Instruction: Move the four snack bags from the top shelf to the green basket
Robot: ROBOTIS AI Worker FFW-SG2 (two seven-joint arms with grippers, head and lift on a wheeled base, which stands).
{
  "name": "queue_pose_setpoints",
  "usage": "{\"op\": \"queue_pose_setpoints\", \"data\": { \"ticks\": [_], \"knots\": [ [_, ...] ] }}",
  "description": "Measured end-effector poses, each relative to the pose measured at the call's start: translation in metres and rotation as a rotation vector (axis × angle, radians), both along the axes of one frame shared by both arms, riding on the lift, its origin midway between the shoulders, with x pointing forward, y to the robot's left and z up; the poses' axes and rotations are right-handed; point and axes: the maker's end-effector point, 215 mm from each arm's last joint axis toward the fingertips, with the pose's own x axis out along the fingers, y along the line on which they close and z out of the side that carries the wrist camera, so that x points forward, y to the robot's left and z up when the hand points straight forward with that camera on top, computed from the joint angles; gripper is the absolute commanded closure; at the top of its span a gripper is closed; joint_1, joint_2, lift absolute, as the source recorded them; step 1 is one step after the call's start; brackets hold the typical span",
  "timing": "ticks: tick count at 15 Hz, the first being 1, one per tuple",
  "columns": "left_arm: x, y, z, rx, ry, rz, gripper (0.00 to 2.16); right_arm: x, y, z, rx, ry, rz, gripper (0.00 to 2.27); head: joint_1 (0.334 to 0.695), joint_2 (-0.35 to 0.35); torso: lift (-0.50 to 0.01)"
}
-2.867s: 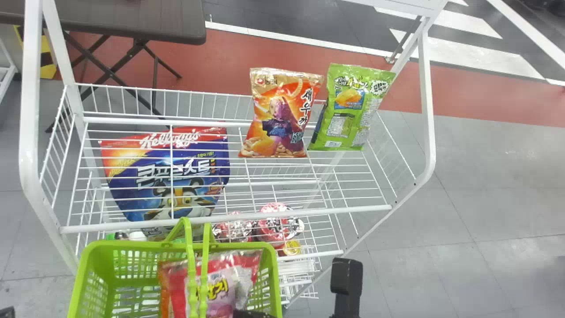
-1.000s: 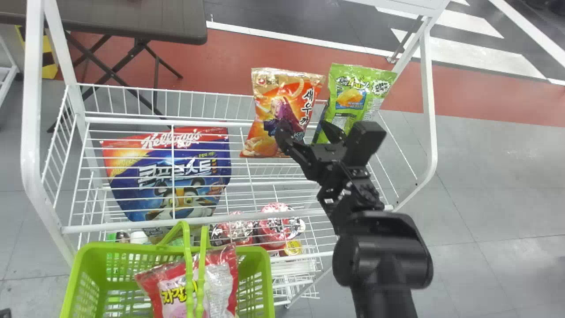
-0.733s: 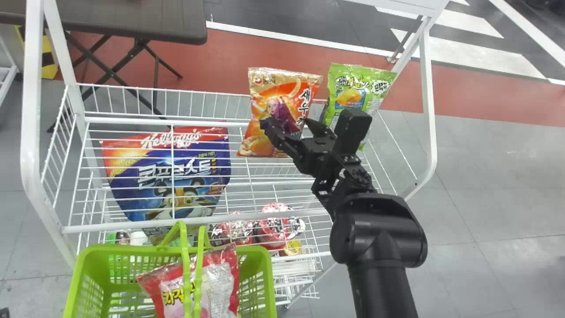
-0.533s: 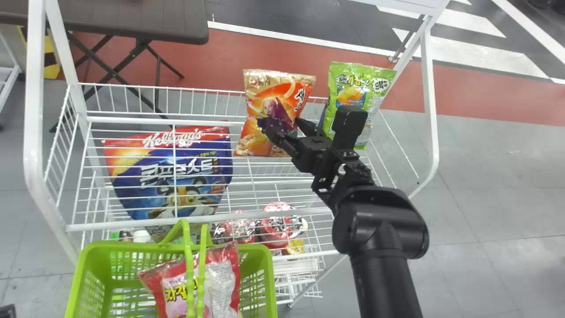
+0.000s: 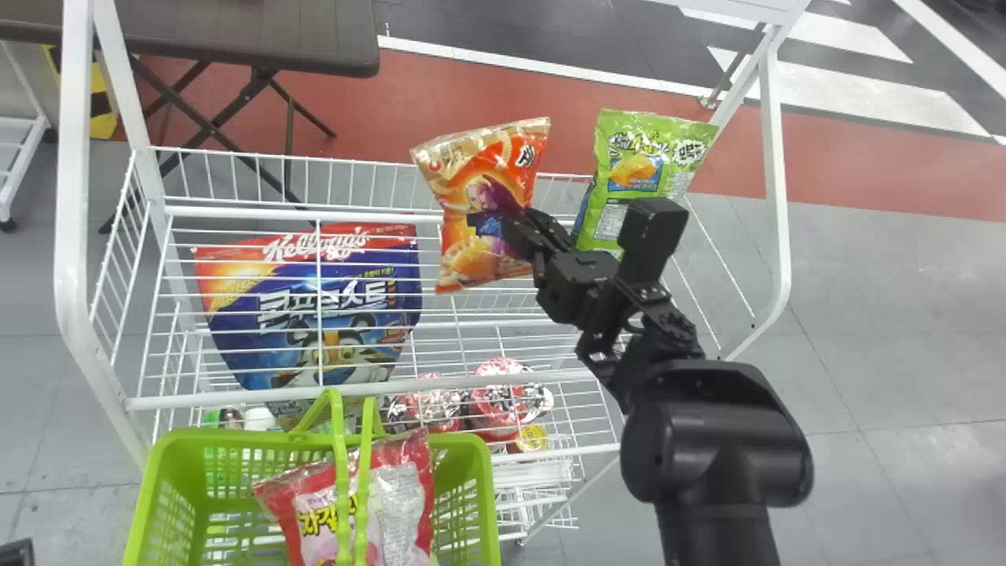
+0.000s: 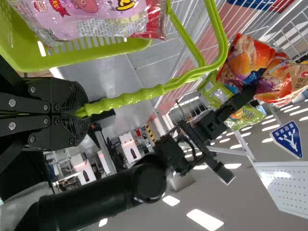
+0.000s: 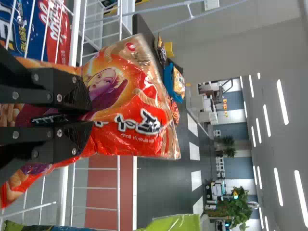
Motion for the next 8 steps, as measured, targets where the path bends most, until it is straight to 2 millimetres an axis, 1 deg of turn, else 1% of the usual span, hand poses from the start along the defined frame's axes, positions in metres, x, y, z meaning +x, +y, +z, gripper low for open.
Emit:
{"op": "queue_pose_setpoints", "data": {
  "ticks": [2, 5, 6, 8],
  "knots": [
    [-0.001, 0.000, 0.001, -0.001, -0.001, -0.001, 1.43, -0.021, -0.002, 0.010, 0.023, 0.021, 0.004, 2.01, 0.695, -0.347, 0.000],
    [-0.002, -0.001, 0.002, -0.006, -0.002, 0.001, 1.43, -0.065, 0.001, 0.023, 0.022, 0.068, 0.025, 2.01, 0.695, -0.350, 0.000],
    [-0.002, -0.002, 0.003, -0.008, -0.001, 0.002, 1.43, -0.084, 0.003, 0.023, 0.035, 0.109, 0.047, 2.01, 0.695, -0.350, 0.000],
    [-0.003, -0.003, 0.005, -0.010, -0.002, 0.004, 1.43, -0.125, 0.000, 0.013, 0.074, 0.229, 0.066, 2.01, 0.695, -0.350, 0.000]
  ]
}}
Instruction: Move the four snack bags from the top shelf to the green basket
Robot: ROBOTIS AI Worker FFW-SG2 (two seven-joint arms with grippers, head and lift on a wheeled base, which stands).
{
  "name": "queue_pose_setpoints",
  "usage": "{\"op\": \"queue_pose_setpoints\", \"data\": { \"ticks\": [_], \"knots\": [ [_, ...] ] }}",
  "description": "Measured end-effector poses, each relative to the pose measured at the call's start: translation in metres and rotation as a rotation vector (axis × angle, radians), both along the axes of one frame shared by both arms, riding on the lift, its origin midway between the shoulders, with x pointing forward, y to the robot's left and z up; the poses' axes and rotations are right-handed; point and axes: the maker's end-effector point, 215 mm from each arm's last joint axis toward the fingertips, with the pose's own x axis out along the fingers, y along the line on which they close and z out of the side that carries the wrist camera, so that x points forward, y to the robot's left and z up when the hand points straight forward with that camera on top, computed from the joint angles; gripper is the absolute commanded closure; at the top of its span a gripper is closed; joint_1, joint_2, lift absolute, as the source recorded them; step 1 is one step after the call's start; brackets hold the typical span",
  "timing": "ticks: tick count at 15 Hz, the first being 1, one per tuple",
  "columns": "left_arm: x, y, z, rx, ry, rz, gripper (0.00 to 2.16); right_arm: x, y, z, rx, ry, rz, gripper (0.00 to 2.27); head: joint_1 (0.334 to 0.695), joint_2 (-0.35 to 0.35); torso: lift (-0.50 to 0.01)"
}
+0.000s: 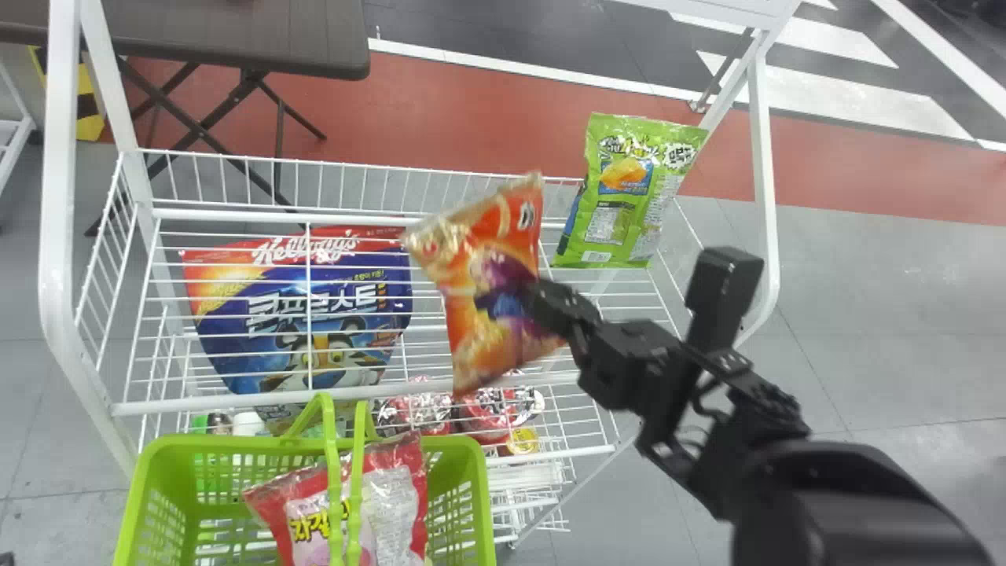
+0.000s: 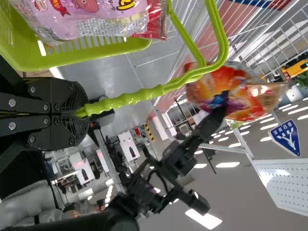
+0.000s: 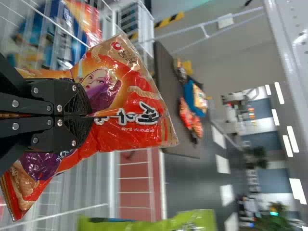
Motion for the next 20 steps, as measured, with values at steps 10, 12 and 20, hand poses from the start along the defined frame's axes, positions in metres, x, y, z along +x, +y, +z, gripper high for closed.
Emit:
{"op": "queue_pose_setpoints", "data": {
  "ticks": [10, 12, 20],
  "knots": [
    [0.000, -0.013, 0.006, -0.001, -0.014, -0.007, 1.43, -0.191, 0.034, -0.074, 0.256, 0.582, 0.108, 2.01, 0.695, -0.350, 0.000],
    [-0.001, -0.015, 0.007, -0.002, -0.015, -0.011, 1.43, -0.196, 0.050, -0.076, 0.286, 0.596, 0.139, 2.01, 0.695, -0.350, 0.000],
    [-0.007, -0.019, 0.007, -0.009, -0.010, -0.024, 1.43, -0.142, 0.112, -0.084, 0.239, 0.377, 0.178, 2.01, 0.695, -0.350, 0.000]
  ]
}}
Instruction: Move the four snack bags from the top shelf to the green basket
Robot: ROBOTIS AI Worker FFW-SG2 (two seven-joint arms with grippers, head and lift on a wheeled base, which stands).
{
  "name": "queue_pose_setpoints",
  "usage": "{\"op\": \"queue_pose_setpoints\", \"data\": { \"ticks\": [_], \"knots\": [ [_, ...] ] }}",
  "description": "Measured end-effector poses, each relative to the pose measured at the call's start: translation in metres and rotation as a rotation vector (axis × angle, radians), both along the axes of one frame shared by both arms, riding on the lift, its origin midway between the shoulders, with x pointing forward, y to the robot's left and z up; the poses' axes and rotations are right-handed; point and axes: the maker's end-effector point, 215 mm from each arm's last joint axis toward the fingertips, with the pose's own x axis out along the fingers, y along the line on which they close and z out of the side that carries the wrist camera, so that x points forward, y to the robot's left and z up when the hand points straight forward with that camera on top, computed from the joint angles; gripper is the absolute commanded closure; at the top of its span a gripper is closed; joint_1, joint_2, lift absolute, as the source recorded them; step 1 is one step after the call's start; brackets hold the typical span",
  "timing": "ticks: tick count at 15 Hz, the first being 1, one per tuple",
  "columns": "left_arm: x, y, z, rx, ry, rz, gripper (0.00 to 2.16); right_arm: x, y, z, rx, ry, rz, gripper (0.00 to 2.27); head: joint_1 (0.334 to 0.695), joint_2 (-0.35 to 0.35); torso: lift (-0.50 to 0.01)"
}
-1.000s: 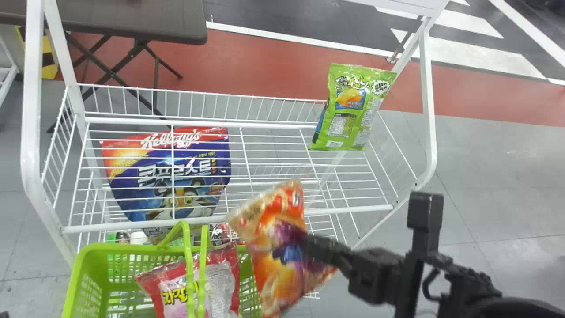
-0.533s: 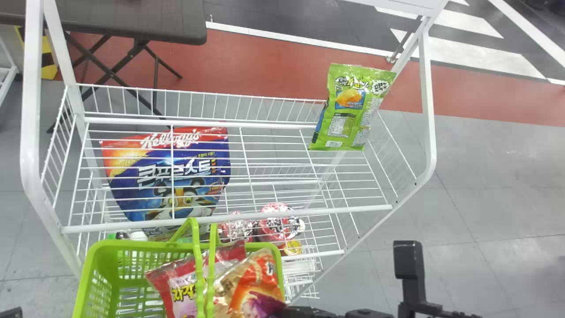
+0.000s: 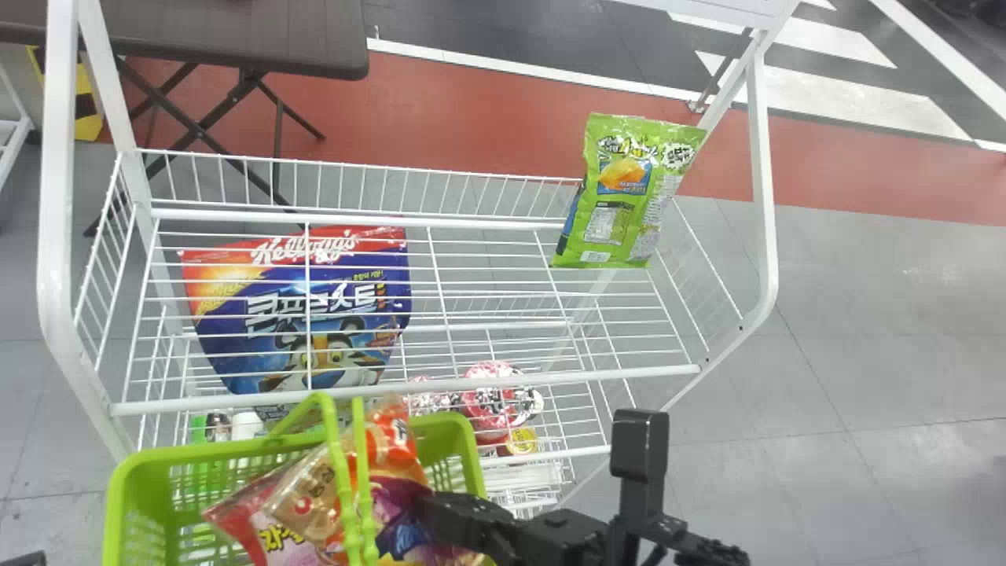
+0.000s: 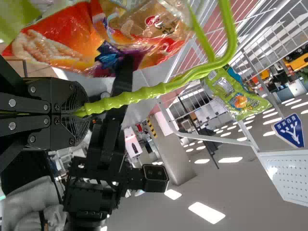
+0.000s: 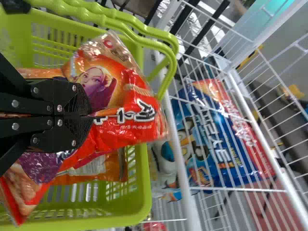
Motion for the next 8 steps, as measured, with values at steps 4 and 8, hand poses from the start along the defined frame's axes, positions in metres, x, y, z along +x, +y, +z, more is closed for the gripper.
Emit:
{"op": "queue_pose_setpoints", "data": {
  "ticks": [4, 8],
  "knots": [
    [0.001, -0.001, -0.001, 0.007, -0.002, 0.001, 1.43, -0.025, 0.049, 0.000, 0.080, 0.021, 0.105, 2.01, 0.695, -0.255, 0.000],
    [0.003, 0.000, -0.002, 0.007, -0.004, 0.000, 1.43, -0.059, 0.065, -0.012, 0.091, 0.112, 0.180, 2.01, 0.695, -0.211, 0.000]
  ]
}}
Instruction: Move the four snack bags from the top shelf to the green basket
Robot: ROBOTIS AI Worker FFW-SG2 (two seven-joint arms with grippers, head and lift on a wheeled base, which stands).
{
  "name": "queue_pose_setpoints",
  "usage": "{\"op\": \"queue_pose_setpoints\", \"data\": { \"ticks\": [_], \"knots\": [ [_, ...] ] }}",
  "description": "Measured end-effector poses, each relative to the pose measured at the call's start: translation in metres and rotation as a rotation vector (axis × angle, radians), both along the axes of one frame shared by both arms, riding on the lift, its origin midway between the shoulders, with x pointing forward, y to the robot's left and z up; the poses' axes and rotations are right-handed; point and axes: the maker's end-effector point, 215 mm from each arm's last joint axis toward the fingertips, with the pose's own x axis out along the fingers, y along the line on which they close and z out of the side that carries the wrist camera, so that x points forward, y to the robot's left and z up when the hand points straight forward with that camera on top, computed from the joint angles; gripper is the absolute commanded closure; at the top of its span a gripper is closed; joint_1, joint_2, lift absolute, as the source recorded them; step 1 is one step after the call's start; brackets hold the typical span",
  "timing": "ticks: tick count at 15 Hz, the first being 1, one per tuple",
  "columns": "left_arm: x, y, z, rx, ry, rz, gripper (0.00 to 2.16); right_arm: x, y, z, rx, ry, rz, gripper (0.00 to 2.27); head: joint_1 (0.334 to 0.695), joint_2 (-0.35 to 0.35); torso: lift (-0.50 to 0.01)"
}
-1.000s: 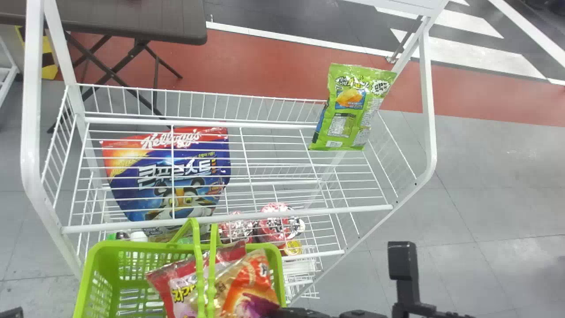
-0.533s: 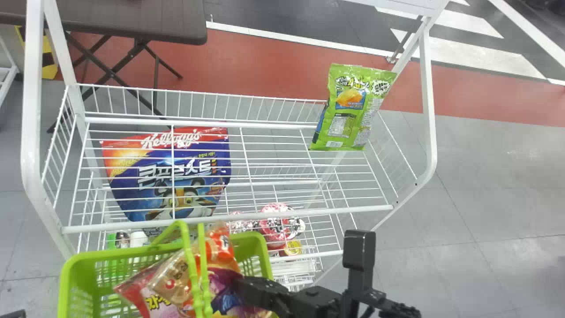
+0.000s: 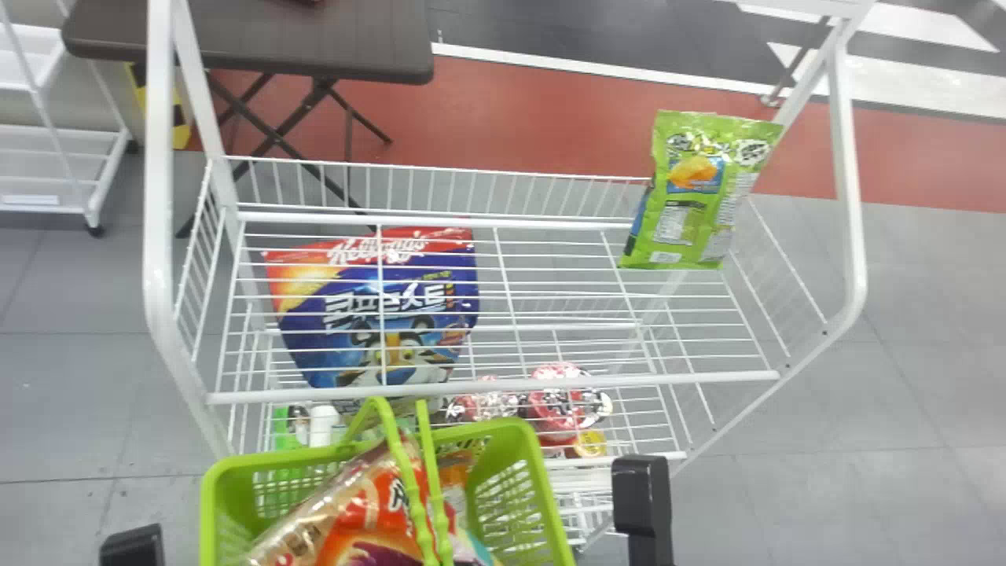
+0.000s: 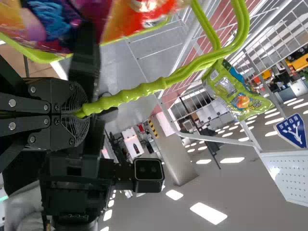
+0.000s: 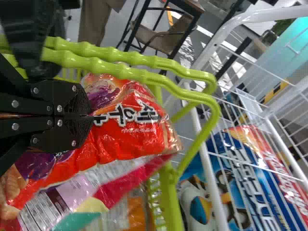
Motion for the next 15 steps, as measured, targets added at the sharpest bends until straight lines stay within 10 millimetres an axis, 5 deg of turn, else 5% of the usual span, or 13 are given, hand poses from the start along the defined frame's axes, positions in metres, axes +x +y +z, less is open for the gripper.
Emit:
{"op": "queue_pose_setpoints", "data": {
  "ticks": [2, 4, 5, 8, 15],
  "knots": [
    [0.002, 0.000, -0.001, 0.001, -0.001, 0.000, 1.43, -0.010, -0.006, -0.009, -0.015, 0.039, 0.011, 1.64, 0.695, -0.226, 0.000],
    [0.003, 0.000, -0.001, -0.001, -0.003, -0.001, 1.43, -0.009, -0.019, -0.017, -0.035, 0.054, -0.008, 0.18, 0.695, -0.274, 0.000],
    [0.003, 0.000, -0.001, -0.001, -0.003, -0.001, 1.43, -0.006, -0.026, -0.018, -0.040, 0.054, -0.021, 0.00, 0.695, -0.289, 0.000],
    [0.004, 0.000, -0.001, -0.002, -0.003, 0.000, 1.43, 0.004, -0.046, -0.018, -0.055, 0.041, -0.058, 0.04, 0.695, -0.345, 0.000],
    [0.003, 0.000, 0.001, -0.001, -0.004, 0.001, 1.43, 0.048, -0.110, -0.009, -0.155, -0.076, -0.192, 0.07, 0.695, -0.350, 0.000]
  ]
}}
